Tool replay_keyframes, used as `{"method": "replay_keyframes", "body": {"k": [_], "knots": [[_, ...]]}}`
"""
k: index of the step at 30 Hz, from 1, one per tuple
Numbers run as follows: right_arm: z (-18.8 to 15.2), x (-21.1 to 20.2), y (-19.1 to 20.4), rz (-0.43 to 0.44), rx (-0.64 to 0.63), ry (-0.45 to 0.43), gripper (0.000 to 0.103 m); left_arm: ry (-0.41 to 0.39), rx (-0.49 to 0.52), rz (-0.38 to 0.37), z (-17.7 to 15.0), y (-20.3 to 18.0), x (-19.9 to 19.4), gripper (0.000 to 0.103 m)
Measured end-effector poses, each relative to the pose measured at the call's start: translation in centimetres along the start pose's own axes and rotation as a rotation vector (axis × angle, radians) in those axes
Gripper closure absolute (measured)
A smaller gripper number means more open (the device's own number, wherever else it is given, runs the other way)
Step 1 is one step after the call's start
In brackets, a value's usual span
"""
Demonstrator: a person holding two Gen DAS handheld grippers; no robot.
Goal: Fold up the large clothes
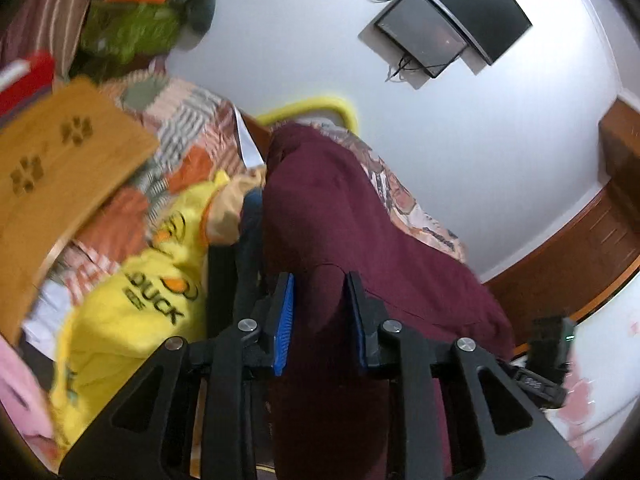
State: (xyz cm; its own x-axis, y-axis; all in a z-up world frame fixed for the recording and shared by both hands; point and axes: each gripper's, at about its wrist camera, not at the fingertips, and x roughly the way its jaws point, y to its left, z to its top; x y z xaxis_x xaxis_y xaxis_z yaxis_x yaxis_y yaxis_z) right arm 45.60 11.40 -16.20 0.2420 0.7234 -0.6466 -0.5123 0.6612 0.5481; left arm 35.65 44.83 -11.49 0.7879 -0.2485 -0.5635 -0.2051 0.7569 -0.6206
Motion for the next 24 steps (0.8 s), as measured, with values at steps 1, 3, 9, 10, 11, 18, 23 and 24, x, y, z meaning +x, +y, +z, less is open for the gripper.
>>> {"method": "replay_keyframes", "body": {"k": [1, 3, 9, 10, 11, 18, 23, 24], "knots": [[-0.1, 0.3, -0.4, 0.013, 0.011, 0.003, 0.067, -0.001, -0.007, -0.013, -0.2, 0.4, 0.1, 0.076], [-0.3, 0.1, -0.4, 0.010, -0.008, -0.003, 0.066, -0.010, 0.024, 0.001, -0.5, 0.1, -0.1, 0.076], [-0.4, -0.7, 1.6, -0.110, -0.059, 0.056, 0.055, -0.004, 0.187, 0.193, -1.4, -3.8, -1.1, 0.076], [-0.6, -1.1, 1.8, -0.147, -0.073, 0.058, 0.052, -0.001, 0.209, 0.215, -1.6, -4.3, -1.3, 0.076], [-0.9, -1.7, 2.3, -0.183, -0.089, 0.058, 0.052, -0.003, 0.235, 0.237, -2.1, -5.2, -1.9, 0.076], [-3.0, -6.9, 5.1, -0.289, -0.205, -0.012, 0.051, -0.037, 0.314, 0.226, -5.2, -9.5, -6.2, 0.076], [-4.6, -12.5, 8.7, -0.263, -0.280, -0.126, 0.051, -0.155, 0.415, 0.258, -8.3, -14.7, -11.5, 0.076], [-4.8, -13.2, 9.3, -0.260, -0.291, -0.146, 0.051, -0.171, 0.425, 0.256, -8.7, -15.4, -12.4, 0.076]]}}
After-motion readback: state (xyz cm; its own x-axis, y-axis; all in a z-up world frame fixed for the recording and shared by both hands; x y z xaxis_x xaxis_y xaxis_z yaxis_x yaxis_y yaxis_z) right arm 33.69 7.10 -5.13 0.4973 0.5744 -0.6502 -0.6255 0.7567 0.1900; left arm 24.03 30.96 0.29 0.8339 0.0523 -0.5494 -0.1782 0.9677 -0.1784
